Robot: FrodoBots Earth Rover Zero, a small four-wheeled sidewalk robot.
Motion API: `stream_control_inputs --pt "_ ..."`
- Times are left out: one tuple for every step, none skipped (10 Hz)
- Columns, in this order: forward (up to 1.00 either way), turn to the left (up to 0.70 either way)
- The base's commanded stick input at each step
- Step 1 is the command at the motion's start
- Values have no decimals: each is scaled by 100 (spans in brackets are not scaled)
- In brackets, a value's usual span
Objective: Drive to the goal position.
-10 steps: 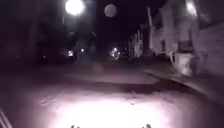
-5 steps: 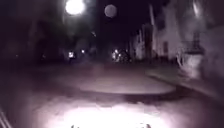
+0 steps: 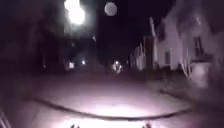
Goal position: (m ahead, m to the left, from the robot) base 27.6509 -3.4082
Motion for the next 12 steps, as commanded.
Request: stream_control_inputs --pt "70 0" --pt "70 0" --pt "70 0" --pt "70 0" --pt "70 0" --pt "70 0" --pt "70 0" --pt "70 0" --pt "70 0" --pt "70 0" --pt "70 0" --pt "70 0"
